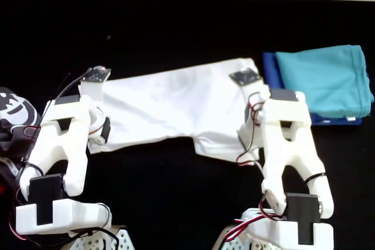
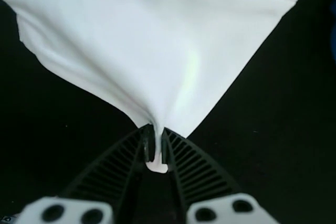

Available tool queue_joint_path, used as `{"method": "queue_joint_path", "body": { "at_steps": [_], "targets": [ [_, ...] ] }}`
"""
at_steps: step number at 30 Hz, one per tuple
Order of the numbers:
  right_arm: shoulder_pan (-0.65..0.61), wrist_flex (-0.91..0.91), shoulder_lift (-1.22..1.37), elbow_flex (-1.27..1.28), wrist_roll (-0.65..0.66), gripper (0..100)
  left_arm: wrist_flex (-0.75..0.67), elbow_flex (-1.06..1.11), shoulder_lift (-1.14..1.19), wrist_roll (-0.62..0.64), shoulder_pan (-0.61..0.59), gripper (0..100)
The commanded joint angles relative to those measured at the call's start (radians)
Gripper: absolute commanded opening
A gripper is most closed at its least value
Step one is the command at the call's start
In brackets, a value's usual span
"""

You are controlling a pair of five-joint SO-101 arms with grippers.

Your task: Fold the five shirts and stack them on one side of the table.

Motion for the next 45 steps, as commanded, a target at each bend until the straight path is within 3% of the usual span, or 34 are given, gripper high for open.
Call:
{"method": "queue_joint_path", "body": {
  "at_steps": [1, 4, 11, 13, 16, 17, 21, 29, 35, 45],
  "targets": [
    [-0.036, 0.085, -0.033, -0.108, 0.006, 7.3, -0.028, -0.008, 0.018, -0.011, -0.002, 1],
    [-0.093, 0.139, -0.033, -0.163, 0.006, 17.0, -0.028, -0.008, 0.024, -0.011, -0.001, 1],
    [-0.197, 0.140, -0.022, -0.182, 0.006, 17.3, -0.038, -0.004, 0.024, -0.011, -0.002, 1],
    [-0.249, 0.090, -0.021, -0.145, 0.005, 15.9, -0.038, -0.004, 0.024, -0.011, -0.002, 1],
    [-0.303, -0.082, -0.019, -0.042, 0.005, 1.0, -0.040, -0.004, 0.024, -0.011, -0.004, 1],
    [-0.314, -0.139, -0.019, 0.002, 0.005, 0.5, -0.040, -0.004, 0.024, -0.011, -0.004, 1],
    [-0.352, -0.286, -0.019, 0.133, -0.043, 8.3, -0.041, -0.010, 0.024, -0.011, -0.005, 1],
    [-0.421, -0.466, 0.033, 0.243, -0.069, 8.8, -0.075, -0.008, 0.024, -0.011, -0.007, 1],
    [-0.421, -0.433, 0.174, 0.147, -0.071, 8.8, -0.137, 0.002, 0.027, -0.011, -0.007, 1],
    [-0.432, -0.105, 0.067, -0.082, -0.071, 9.5, -0.212, 0.076, 0.016, -0.014, -0.001, 1]
  ]
}}
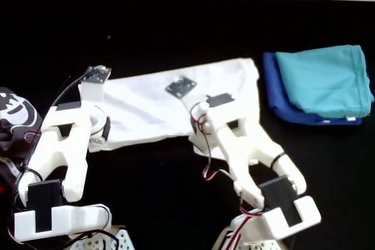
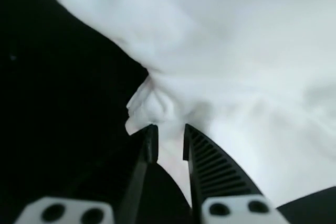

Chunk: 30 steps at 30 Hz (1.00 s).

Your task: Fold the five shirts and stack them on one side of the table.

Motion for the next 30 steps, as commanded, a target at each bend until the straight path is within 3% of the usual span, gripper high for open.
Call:
{"method": "queue_joint_path", "body": {
  "at_steps": [1, 4, 6, 11, 17, 22, 25, 29, 30],
  "targets": [
    [-0.012, 0.093, -0.079, -0.065, -0.006, 11.4, -0.035, 0.002, 0.001, -0.014, -0.002, 1],
    [-0.012, 0.145, -0.084, -0.054, 0.014, 23.9, -0.037, 0.002, 0.001, -0.014, -0.002, 1],
    [-0.012, 0.170, -0.085, -0.019, 0.098, 29.1, -0.037, 0.002, 0.001, -0.012, -0.002, 1],
    [-0.007, 0.143, -0.084, 0.067, 0.199, 29.3, -0.038, 0.002, 0.001, -0.012, -0.002, 1],
    [-0.004, -0.008, -0.051, 0.142, 0.196, 29.3, -0.038, 0.002, 0.001, -0.011, -0.002, 1],
    [0.044, -0.048, 0.153, 0.064, 0.196, 29.2, -0.038, 0.002, 0.001, -0.011, -0.002, 1],
    [0.079, -0.048, 0.239, -0.012, 0.196, 22.1, -0.038, 0.002, 0.001, -0.011, -0.002, 1],
    [0.088, -0.048, 0.283, -0.062, 0.196, 1.3, -0.038, 0.002, 0.001, -0.011, -0.002, 1],
    [0.088, -0.048, 0.283, -0.067, 0.196, 0.2, -0.038, 0.002, 0.001, -0.011, -0.002, 1]
  ]
}}
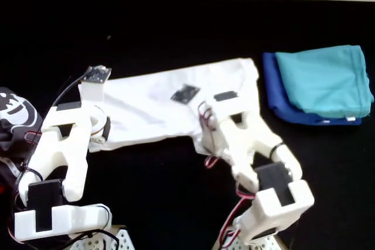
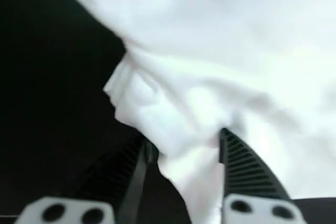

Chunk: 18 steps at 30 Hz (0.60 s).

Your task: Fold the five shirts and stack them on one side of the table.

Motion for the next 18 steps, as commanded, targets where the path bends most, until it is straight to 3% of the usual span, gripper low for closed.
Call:
{"method": "queue_joint_path", "body": {
  "at_steps": [1, 12, 18],
  "targets": [
    [0.004, -0.015, 0.036, -0.019, 0.006, 2.1, -0.032, 0.002, 0.001, -0.011, -0.002, 1],
    [0.010, 0.170, -0.274, -0.073, 0.006, 0.5, -0.032, 0.002, 0.001, -0.011, -0.002, 1],
    [0.070, 0.217, -0.182, -0.291, 0.006, 0.5, -0.032, 0.002, 0.001, -0.011, -0.002, 1]
  ]
}}
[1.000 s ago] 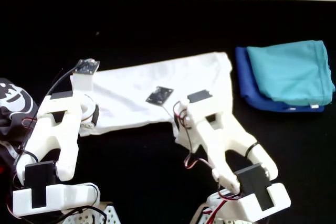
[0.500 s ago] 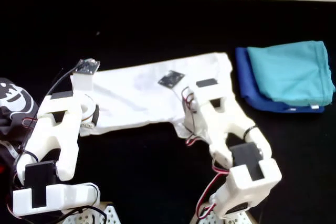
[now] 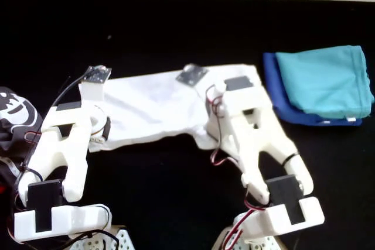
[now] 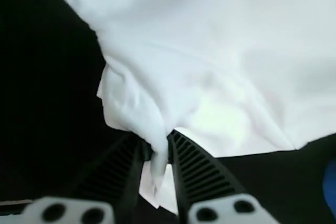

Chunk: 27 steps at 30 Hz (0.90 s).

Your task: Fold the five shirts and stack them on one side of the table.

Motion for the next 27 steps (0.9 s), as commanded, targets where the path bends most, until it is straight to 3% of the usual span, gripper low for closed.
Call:
{"method": "queue_joint_path", "body": {
  "at_steps": [1, 10, 15, 22, 27],
  "targets": [
    [0.047, 0.015, 0.073, -0.165, 0.008, 0.5, -0.032, 0.002, 0.001, -0.011, -0.002, 1],
    [0.068, 0.099, 0.542, -0.776, 0.005, 2.9, -0.032, 0.002, 0.001, -0.011, -0.002, 1],
    [0.079, 0.131, 0.796, -1.125, -0.140, 18.7, -0.032, 0.002, 0.001, -0.011, -0.002, 1],
    [0.116, 0.142, 1.013, -1.560, -0.413, 19.1, -0.032, 0.002, 0.001, -0.011, -0.002, 1],
    [0.133, 0.320, 1.023, -1.804, -0.446, 19.4, -0.032, 0.002, 0.001, -0.011, -0.002, 1]
  ]
}}
